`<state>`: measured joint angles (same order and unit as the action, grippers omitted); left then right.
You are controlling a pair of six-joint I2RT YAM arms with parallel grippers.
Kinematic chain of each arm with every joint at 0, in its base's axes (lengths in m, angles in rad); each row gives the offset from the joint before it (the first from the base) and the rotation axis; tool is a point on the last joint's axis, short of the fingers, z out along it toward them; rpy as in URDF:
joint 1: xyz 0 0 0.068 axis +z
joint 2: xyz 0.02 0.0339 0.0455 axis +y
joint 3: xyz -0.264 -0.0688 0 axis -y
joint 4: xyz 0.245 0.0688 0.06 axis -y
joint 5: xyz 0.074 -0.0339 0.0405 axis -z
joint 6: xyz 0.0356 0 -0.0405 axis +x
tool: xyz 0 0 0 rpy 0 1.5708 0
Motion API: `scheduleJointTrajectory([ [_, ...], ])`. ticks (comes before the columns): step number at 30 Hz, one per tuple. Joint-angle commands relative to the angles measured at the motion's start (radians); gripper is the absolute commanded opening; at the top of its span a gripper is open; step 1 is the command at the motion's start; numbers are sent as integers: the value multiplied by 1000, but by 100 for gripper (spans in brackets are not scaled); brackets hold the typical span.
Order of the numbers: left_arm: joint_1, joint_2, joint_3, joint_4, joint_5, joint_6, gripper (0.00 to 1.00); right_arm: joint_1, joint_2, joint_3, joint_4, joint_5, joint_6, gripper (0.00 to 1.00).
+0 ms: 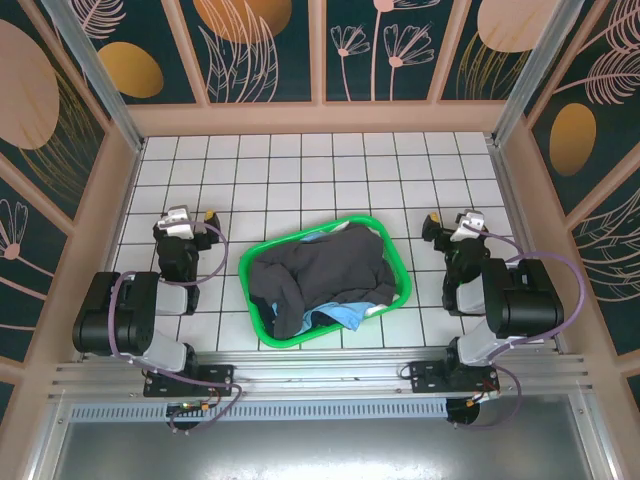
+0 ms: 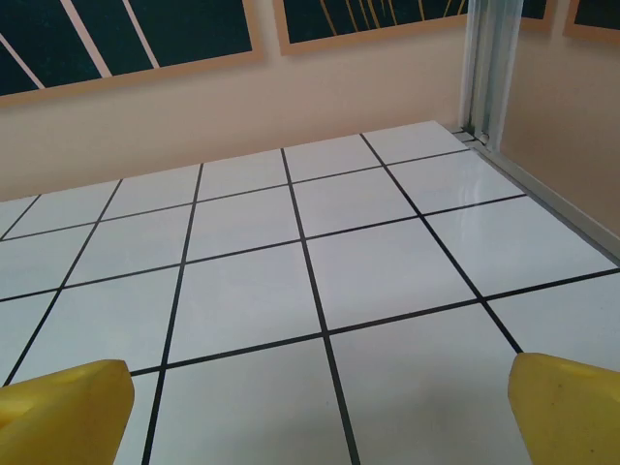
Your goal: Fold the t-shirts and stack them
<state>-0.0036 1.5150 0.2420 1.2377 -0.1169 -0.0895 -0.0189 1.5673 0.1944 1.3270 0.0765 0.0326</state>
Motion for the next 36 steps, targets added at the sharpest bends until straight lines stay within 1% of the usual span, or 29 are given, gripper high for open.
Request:
scheduleJointTrajectory([
  [1,4,2,-7,35,-13,3,99,4,-6,14,12,-5,-8,99],
  [13,4,3,-7,36,-13,5,99,4,-6,13,12,-6,-9,99],
  [15,4,1,-9,38,0,10,99,5,-8,10,18,-54,-37,99],
  [16,4,-2,-7,34,46,26,99,6,-10,0,33,-118,-56,99],
  [17,4,-14,-5,21,73,37,99,10,-15,-8,48,-116,-63,99],
  [18,4,-46,12,-32,94,48,99,20,-32,-12,43,-73,-59,99],
  [19,2,-91,60,-161,95,47,99,26,-61,-3,8,-1,-39,99],
  [20,-1,-132,114,-280,65,30,99,29,-92,11,-47,40,-27,99],
  [21,-1,-163,167,-400,24,-2,99,29,-133,31,-119,56,-22,99],
  [22,-1,-199,208,-473,6,-33,99,31,-177,60,-199,53,-26,99],
  [24,-1,-281,254,-584,22,-98,99,43,-263,101,-324,54,-11,99],
  [26,0,-378,286,-703,19,-213,99,42,-351,109,-360,40,77,99],
  [28,-1,-465,317,-875,-71,-452,99,31,-434,87,-339,7,213,99],
  [29,-1,-499,334,-988,-120,-586,99,17,-468,78,-348,-10,328,99],
  [30,-1,-532,369,-1149,-151,-677,99,-14,-506,71,-391,-43,519,99],
  [31,-1,-562,366,-1187,-122,-700,99,-57,-548,65,-479,-114,710,99],
  [32,-1,-583,356,-1186,-44,-679,99,-100,-574,54,-515,-215,792,99],
  [33,-1,-603,343,-1167,57,-649,99,-141,-576,41,-456,-403,772,99],
  [34,-4,-620,330,-1160,146,-629,99,-150,-566,45,-416,-563,749,99],
  [35,-11,-632,325,-1168,197,-619,99,-147,-559,77,-486,-645,744,99],
  [36,-34,-642,323,-1188,217,-601,99,-105,-558,153,-701,-665,707,99],
])
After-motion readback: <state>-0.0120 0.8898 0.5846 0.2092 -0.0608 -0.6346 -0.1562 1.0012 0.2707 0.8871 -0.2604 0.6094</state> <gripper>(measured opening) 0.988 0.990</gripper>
